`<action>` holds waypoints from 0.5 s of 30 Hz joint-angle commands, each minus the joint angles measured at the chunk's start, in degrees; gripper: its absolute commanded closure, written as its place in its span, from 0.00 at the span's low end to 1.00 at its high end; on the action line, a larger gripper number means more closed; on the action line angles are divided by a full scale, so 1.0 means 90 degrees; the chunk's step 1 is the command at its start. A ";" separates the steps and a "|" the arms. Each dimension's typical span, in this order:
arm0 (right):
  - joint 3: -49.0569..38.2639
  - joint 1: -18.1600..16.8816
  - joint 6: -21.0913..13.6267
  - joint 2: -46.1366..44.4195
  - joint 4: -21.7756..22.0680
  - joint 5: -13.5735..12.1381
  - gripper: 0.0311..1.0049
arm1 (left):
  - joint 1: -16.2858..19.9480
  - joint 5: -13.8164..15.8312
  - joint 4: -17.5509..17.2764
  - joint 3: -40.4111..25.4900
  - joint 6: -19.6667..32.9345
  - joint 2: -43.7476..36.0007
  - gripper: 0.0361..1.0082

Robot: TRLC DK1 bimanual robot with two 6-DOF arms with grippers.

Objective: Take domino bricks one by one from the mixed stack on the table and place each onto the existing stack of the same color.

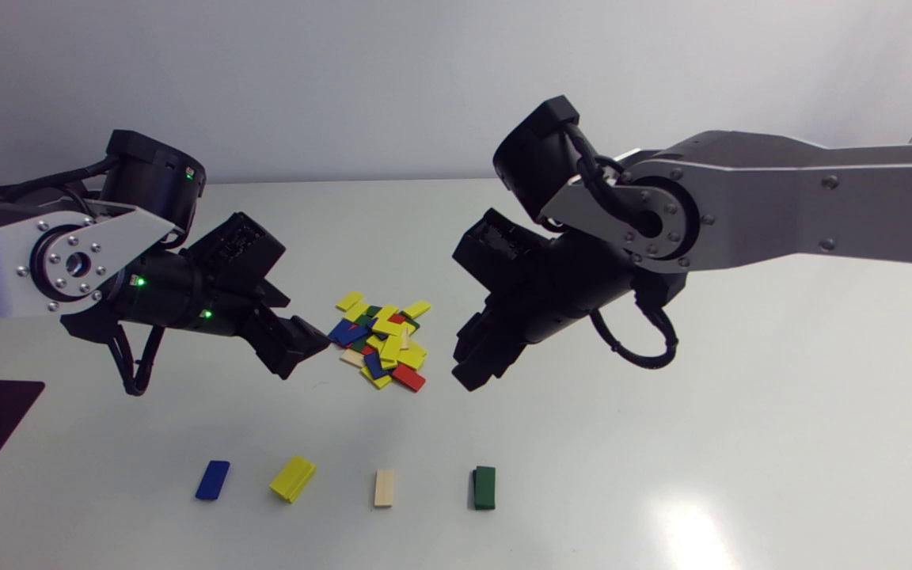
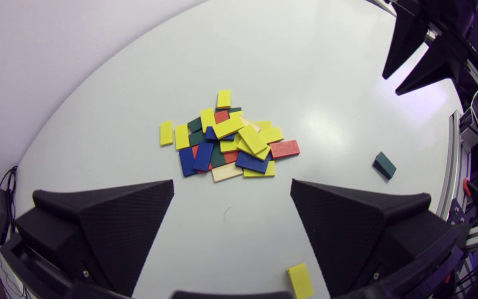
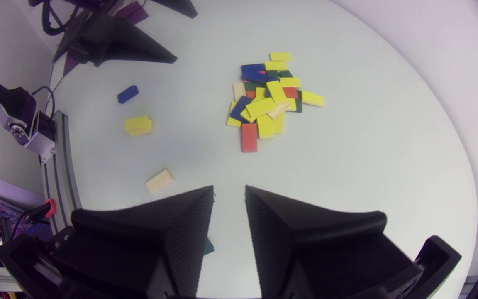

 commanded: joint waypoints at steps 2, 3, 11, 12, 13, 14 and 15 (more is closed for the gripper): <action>-0.0048 -0.0057 0.0230 0.0091 -0.0008 -0.0014 0.02 | 0.0025 -0.0043 0.0004 -0.0203 -0.0168 -0.0101 0.01; 0.0059 -0.0018 0.0191 0.0277 0.0021 0.0005 0.03 | 0.0044 -0.0043 0.0034 -0.0310 -0.0168 -0.0140 0.01; 0.0284 -0.0018 0.0093 0.0677 0.0089 0.0103 0.03 | 0.0083 -0.0043 0.0160 -0.0369 -0.0177 -0.0120 0.01; 0.0332 -0.0018 0.0084 0.0745 0.0099 0.0103 0.03 | 0.0093 -0.0043 0.0170 -0.0369 -0.0177 -0.0120 0.01; 0.0372 -0.0018 0.0074 0.0804 0.0109 0.0103 0.03 | 0.0093 -0.0043 0.0180 -0.0369 -0.0177 -0.0111 0.01; 0.0411 -0.0018 0.0064 0.0863 0.0129 0.0103 0.03 | 0.0103 -0.0043 0.0180 -0.0369 -0.0177 -0.0111 0.01; 0.0459 -0.0018 0.0064 0.0931 0.0129 0.0103 0.03 | 0.0113 -0.0043 0.0180 -0.0359 -0.0177 -0.0111 0.01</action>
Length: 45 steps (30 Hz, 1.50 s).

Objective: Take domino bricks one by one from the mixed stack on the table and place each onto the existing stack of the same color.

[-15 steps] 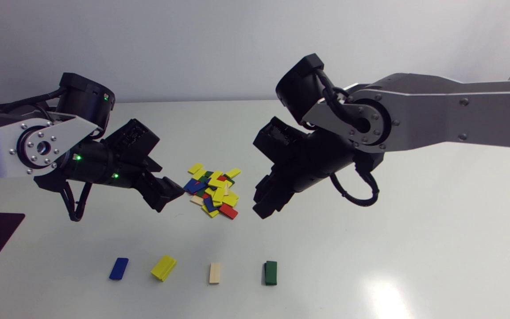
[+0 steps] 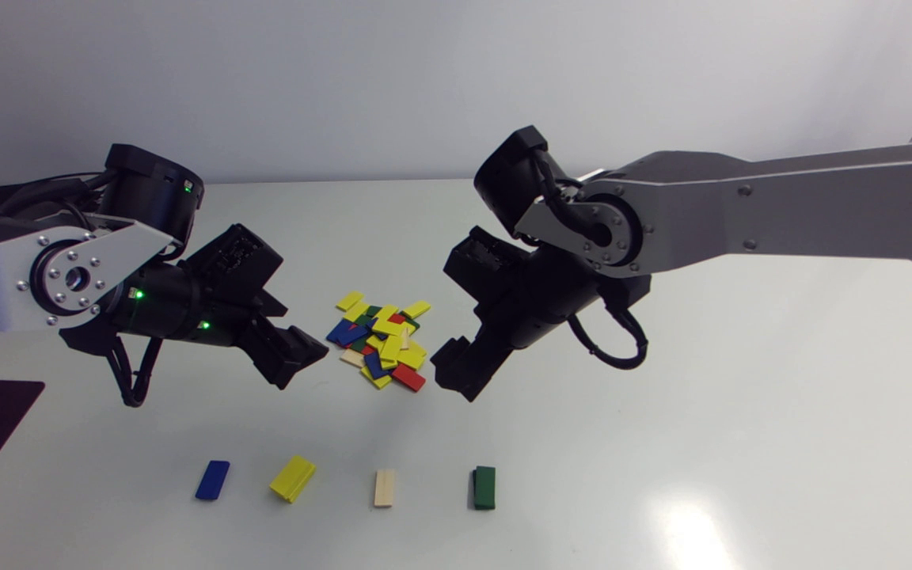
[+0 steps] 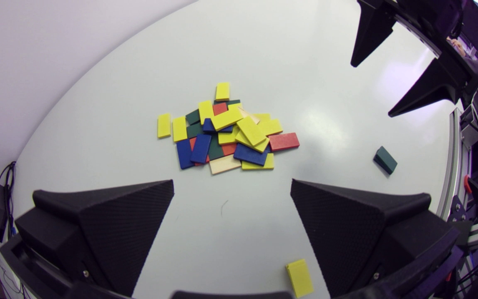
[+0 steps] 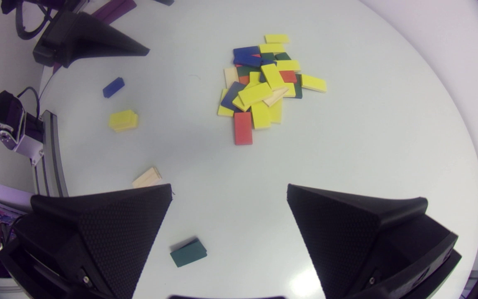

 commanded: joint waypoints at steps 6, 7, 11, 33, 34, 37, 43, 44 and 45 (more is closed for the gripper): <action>0.0392 0.0065 -0.0038 0.0759 0.0251 0.0028 0.04 | 0.0137 -0.0043 0.0117 -0.0133 -0.0177 0.0006 0.01; 0.0431 0.0094 -0.0038 0.0837 0.0261 0.0028 0.04 | 0.0147 -0.0043 0.0117 -0.0133 -0.0177 0.0006 0.01; 0.0627 0.0123 -0.0019 0.1277 0.0329 0.0018 0.04 | 0.0167 -0.0043 0.0117 -0.0153 -0.0177 0.0006 0.01; 0.2219 0.0318 -0.0019 0.3083 -0.0257 0.0155 0.04 | 0.0489 0.0016 0.0176 -0.0231 0.0028 0.0026 0.01; 0.2248 0.0309 -0.0028 0.3112 -0.0276 0.0164 0.04 | 0.0489 0.0026 0.0176 -0.0231 0.0028 0.0026 0.01; 0.2385 0.0318 -0.0067 0.3249 -0.0423 0.0174 0.04 | 0.0479 0.0026 0.0185 -0.0231 0.0037 0.0035 0.01; 0.2648 0.0328 -0.0077 0.3444 -0.0628 0.0233 0.07 | 0.0479 0.0026 0.0205 -0.0211 0.0047 0.0055 0.01; 0.2707 0.0338 -0.0077 0.3474 -0.0696 0.0242 0.07 | 0.0479 0.0036 0.0195 -0.0211 0.0047 0.0065 0.01; 0.2765 0.0338 -0.0087 0.3513 -0.0775 0.0262 0.09 | 0.0489 0.0036 0.0195 -0.0211 0.0047 0.0055 0.01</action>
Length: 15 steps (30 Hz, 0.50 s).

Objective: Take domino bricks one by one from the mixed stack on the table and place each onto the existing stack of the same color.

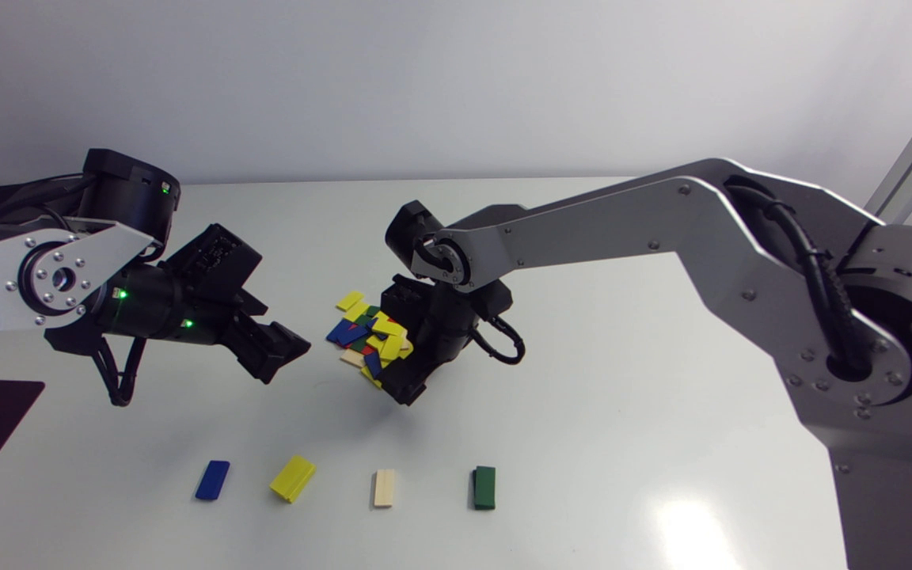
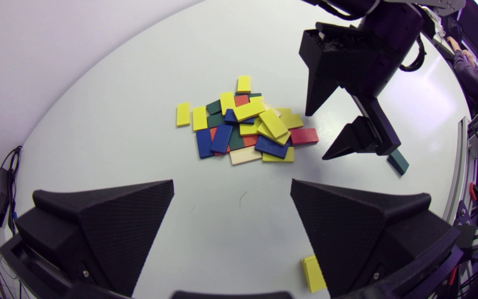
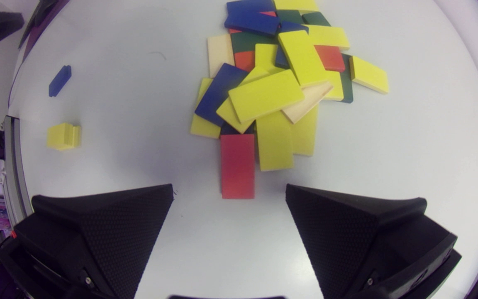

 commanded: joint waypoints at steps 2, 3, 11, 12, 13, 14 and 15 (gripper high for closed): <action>0.0247 0.0039 -0.0065 0.0256 -0.0250 0.0087 0.13 | 0.0045 0.0026 0.0076 -0.0124 0.0030 0.0055 0.01; 0.0277 0.0049 -0.0065 0.0266 -0.0299 0.0136 0.13 | 0.0054 0.0026 0.0076 -0.0124 0.0040 0.0065 0.01; 0.0540 0.0069 -0.0065 0.0403 -0.0534 0.0234 0.27 | 0.0045 0.0026 0.0096 -0.0104 0.0060 0.0104 0.01; 0.0570 0.0078 -0.0065 0.0422 -0.0573 0.0243 0.28 | 0.0045 0.0026 0.0086 -0.0104 0.0060 0.0104 0.01; 0.0599 0.0078 -0.0065 0.0442 -0.0621 0.0263 0.28 | 0.0045 0.0026 0.0086 -0.0104 0.0060 0.0094 0.01; 0.0628 0.0088 -0.0065 0.0461 -0.0660 0.0283 0.28 | 0.0045 0.0026 0.0096 -0.0104 0.0060 0.0084 0.01; 0.0667 0.0088 -0.0065 0.0481 -0.0700 0.0302 0.28 | 0.0045 0.0026 0.0096 -0.0104 0.0060 0.0075 0.01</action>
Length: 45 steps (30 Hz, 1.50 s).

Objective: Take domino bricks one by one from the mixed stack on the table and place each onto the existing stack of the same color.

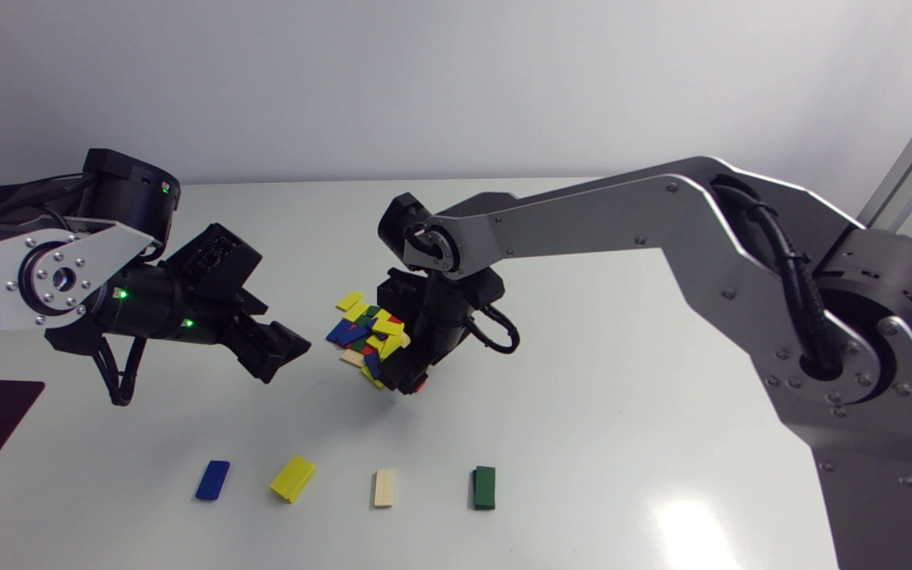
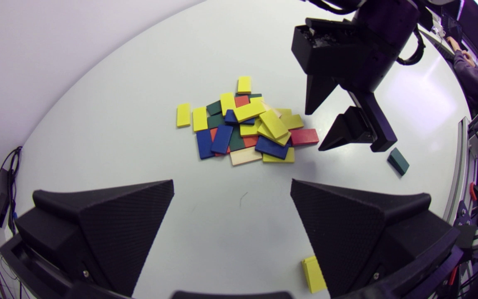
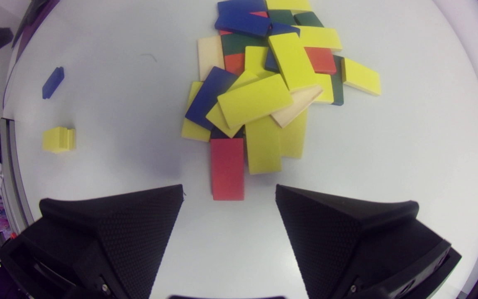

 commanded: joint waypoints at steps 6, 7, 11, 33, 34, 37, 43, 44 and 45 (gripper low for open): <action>0.0377 0.0096 -0.0072 0.0448 -0.0429 0.0071 0.29 | 0.0064 0.0045 0.0064 -0.0134 0.0067 0.0050 0.01; 0.0407 0.0105 -0.0072 0.0458 -0.0448 0.0071 0.29 | 0.0064 0.0055 0.0064 -0.0134 0.0067 0.0040 0.01; 0.0514 0.0115 -0.0072 0.0516 -0.0585 0.0071 0.32 | 0.0064 0.0055 0.0064 -0.0163 0.0077 0.0011 0.01; 0.0729 0.0164 -0.0072 0.0751 -0.0829 0.0110 0.57 | 0.0103 0.0075 0.0064 -0.0309 0.0135 -0.0243 0.01; 0.0739 0.0164 -0.0072 0.0760 -0.0839 0.0120 0.57 | 0.0103 0.0075 0.0064 -0.0329 0.0135 -0.0253 0.01; 0.0768 0.0174 -0.0072 0.0799 -0.0859 0.0159 0.61 | 0.0113 0.0075 0.0064 -0.0368 0.0135 -0.0272 0.01; 0.0739 0.0164 -0.0072 0.0819 -0.0859 0.0179 0.74 | 0.0113 0.0075 0.0064 -0.0387 0.0135 -0.0301 0.01; 0.0719 0.0164 -0.0063 0.0809 -0.0859 0.0198 0.74 | 0.0113 0.0075 0.0064 -0.0378 0.0135 -0.0311 0.01; 0.0700 0.0164 -0.0063 0.0799 -0.0849 0.0218 0.76 | 0.0113 0.0075 0.0064 -0.0378 0.0135 -0.0321 0.01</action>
